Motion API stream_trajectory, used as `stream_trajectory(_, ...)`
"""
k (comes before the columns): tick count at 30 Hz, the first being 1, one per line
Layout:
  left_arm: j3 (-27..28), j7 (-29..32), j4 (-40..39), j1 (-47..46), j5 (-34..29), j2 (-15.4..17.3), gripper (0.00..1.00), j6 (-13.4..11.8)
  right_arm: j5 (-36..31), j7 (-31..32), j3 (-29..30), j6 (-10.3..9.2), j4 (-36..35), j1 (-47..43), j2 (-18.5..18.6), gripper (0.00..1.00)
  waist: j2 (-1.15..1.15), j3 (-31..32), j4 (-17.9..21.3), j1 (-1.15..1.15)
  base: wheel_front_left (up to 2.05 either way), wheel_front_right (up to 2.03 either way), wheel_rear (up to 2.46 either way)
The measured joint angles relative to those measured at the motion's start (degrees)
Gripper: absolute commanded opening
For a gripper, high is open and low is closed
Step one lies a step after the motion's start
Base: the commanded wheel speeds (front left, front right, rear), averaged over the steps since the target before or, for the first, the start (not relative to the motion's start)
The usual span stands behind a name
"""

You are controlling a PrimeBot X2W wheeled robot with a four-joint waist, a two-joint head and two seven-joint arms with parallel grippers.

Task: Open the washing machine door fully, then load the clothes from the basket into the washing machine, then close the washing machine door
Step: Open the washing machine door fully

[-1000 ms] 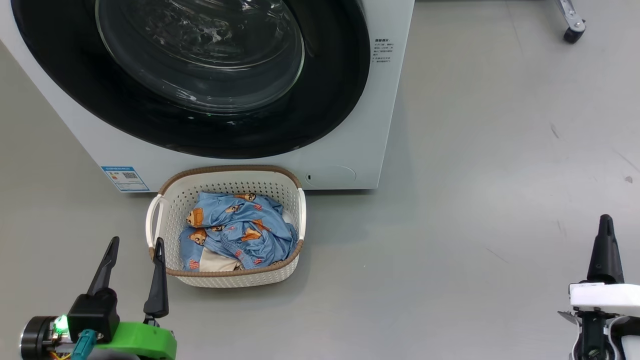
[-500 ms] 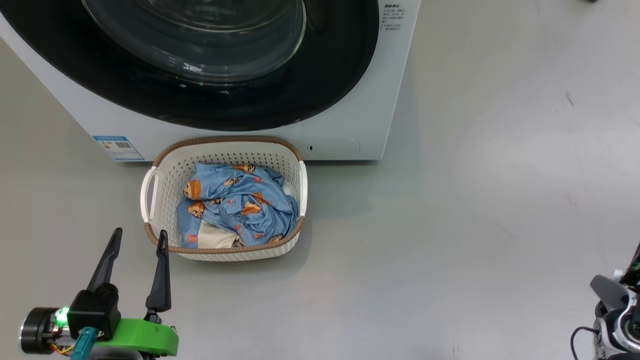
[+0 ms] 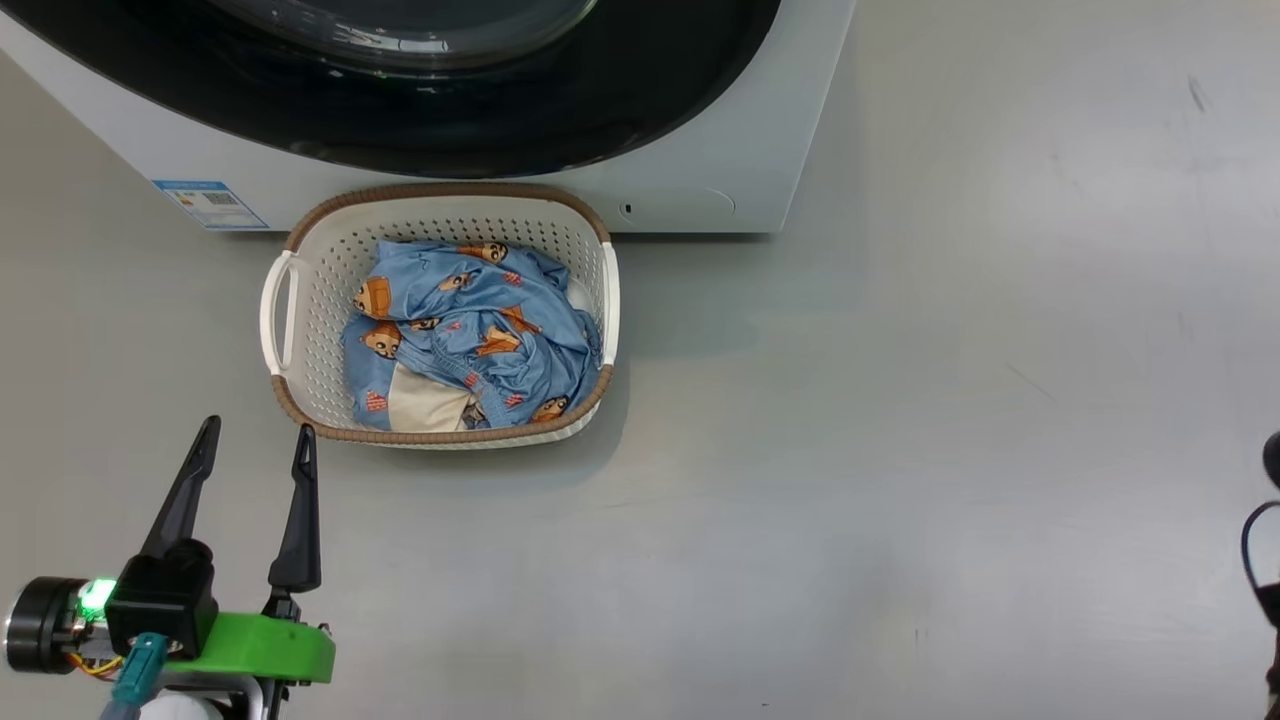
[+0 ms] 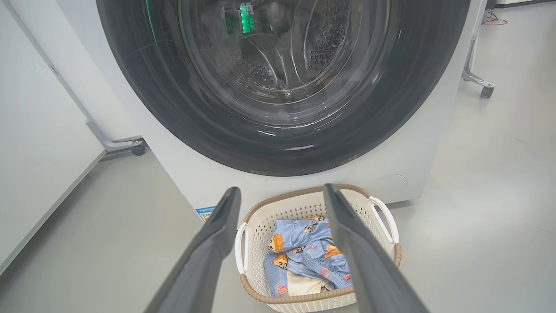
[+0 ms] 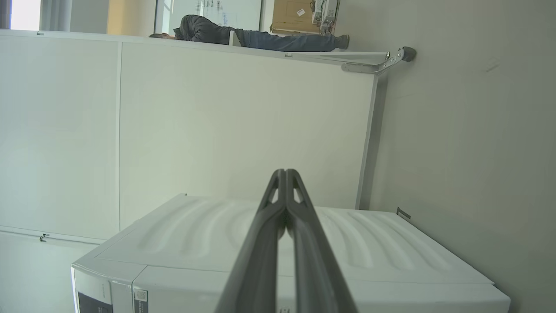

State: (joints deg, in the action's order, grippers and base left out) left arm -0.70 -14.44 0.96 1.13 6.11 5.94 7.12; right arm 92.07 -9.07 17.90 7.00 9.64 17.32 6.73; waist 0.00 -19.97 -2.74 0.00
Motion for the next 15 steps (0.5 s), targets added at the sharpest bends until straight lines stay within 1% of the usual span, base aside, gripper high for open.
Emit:
stream_trajectory(7,-0.98,-0.01,-1.10,-1.60,0.01,0.51,1.00,0.00,1.22,3.21,0.62,0.00,-0.09,7.37,4.24,0.00,0.00,-3.90,-0.21,0.00,0.00,0.00,0.00)
stream_trajectory(12,-0.75,-0.01,-1.37,-2.07,0.04,0.52,1.00,0.00,2.65,5.41,0.46,0.00,-0.09,11.33,5.11,0.00,0.00,-6.38,-0.88,0.00,0.00,0.00,0.00)
stream_trajectory(15,-0.27,0.00,-1.53,-2.29,0.07,0.77,1.00,0.00,2.79,7.34,-0.90,0.00,0.27,13.54,5.45,0.00,0.00,-7.78,-1.30,0.01,0.00,0.00,0.00)
